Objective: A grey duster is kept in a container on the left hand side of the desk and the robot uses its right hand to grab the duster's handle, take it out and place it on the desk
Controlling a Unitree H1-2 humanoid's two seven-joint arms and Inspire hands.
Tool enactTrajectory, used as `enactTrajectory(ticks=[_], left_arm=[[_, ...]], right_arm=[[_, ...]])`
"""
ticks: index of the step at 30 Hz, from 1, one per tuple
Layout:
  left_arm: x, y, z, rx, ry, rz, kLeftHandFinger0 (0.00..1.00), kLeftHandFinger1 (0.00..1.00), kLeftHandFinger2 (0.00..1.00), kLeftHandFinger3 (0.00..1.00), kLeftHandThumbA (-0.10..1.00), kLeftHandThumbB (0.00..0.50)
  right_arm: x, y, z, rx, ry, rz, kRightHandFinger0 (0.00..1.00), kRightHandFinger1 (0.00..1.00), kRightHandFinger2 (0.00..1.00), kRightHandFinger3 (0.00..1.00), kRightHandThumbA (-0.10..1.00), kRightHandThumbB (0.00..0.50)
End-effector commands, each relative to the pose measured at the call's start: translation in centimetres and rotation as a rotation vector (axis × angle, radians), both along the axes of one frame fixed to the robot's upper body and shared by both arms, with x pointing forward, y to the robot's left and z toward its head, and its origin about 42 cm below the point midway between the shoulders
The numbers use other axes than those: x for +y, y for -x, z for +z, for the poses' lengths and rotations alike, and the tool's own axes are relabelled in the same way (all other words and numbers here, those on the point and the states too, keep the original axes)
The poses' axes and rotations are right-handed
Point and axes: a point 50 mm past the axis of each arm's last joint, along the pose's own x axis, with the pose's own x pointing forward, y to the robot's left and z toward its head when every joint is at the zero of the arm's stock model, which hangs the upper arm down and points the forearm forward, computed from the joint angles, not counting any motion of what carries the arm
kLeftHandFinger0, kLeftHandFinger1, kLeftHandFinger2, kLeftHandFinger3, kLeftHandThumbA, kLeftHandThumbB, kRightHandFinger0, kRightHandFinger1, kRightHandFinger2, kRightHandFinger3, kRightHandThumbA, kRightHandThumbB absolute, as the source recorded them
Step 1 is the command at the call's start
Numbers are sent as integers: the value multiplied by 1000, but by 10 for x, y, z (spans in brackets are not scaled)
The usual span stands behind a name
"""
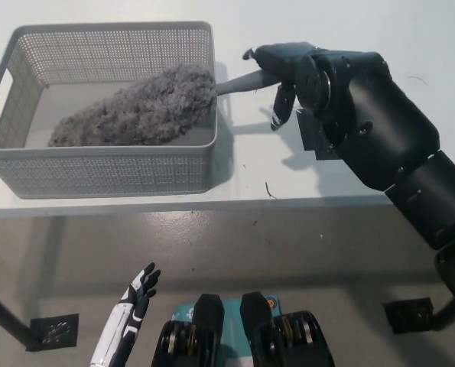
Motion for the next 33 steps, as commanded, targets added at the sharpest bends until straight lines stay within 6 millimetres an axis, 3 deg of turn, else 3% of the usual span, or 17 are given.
enactTrajectory(ticks=[1,4,8,10,11,12,13,14,15,16,18,20,22,24,29,31,33], left_arm=[[2,0,9,-62,-13,-24,1000,1000,1000,1000,1000,175],[-1,1,8,-59,-14,-34,1000,1000,1000,1000,1000,173],[-5,1,8,-60,-15,-32,1000,1000,1000,1000,1000,175],[-9,3,7,-59,-19,-34,1000,1000,1000,1000,1000,180],[-11,3,7,-60,-16,-37,1000,1000,1000,1000,1000,183],[-12,3,7,-60,-14,-41,1000,1000,1000,1000,999,184],[-12,3,8,-62,-16,-43,1000,1000,1000,1000,992,181],[-13,2,9,-65,-16,-47,1000,1000,1000,1000,990,182],[-13,1,9,-66,-13,-51,1000,1000,1000,1000,983,175],[-13,0,9,-66,-11,-52,1000,1000,1000,1000,972,176],[-12,0,10,-68,-17,-55,1000,1000,1000,1000,972,180],[-11,0,11,-69,-26,-66,1000,1000,1000,1000,959,175],[-10,0,11,-71,-34,-74,1000,1000,1000,1000,937,165],[-10,0,11,-71,-51,-82,1000,1000,1000,1000,932,163],[-14,0,10,-62,-53,-101,1000,1000,1000,1000,882,152],[-15,0,10,-59,-61,-100,1000,1000,1000,1000,869,153],[-15,2,10,-56,-67,-100,1000,1000,1000,1000,863,155]], right_arm=[[10,-11,32,-176,48,8,1000,1000,1000,1000,1000,500],[14,-19,27,-260,70,27,1000,1000,1000,1000,1000,500],[37,-29,24,-347,24,57,1000,1000,1000,1000,1000,500],[47,-29,18,-498,-44,81,1000,1000,1000,1000,1000,500],[52,-28,15,-610,-99,99,1000,1000,1000,1000,846,478],[54,-27,14,-668,-138,110,1000,969,1000,1000,800,495],[56,-26,13,-712,-190,111,549,589,705,829,622,462],[62,-22,11,-792,-277,105,127,196,348,491,526,380],[66,-20,11,-816,-325,96,5,24,205,329,500,292],[67,-20,10,-816,-346,92,1,22,226,314,519,252],[70,-18,7,-775,-471,83,0,4,222,307,402,190],[67,-18,4,-756,-534,77,0,0,193,302,363,203],[65,-19,1,-745,-540,62,0,0,217,332,405,197],[61,-21,-2,-729,-560,37,0,0,188,235,490,179],[46,-24,-6,-735,-653,-22,0,0,151,150,622,183],[42,-25,-6,-727,-698,-39,0,0,71,2,578,146],[41,-25,-6,-717,-744,-53,0,0,47,0,547,121]])
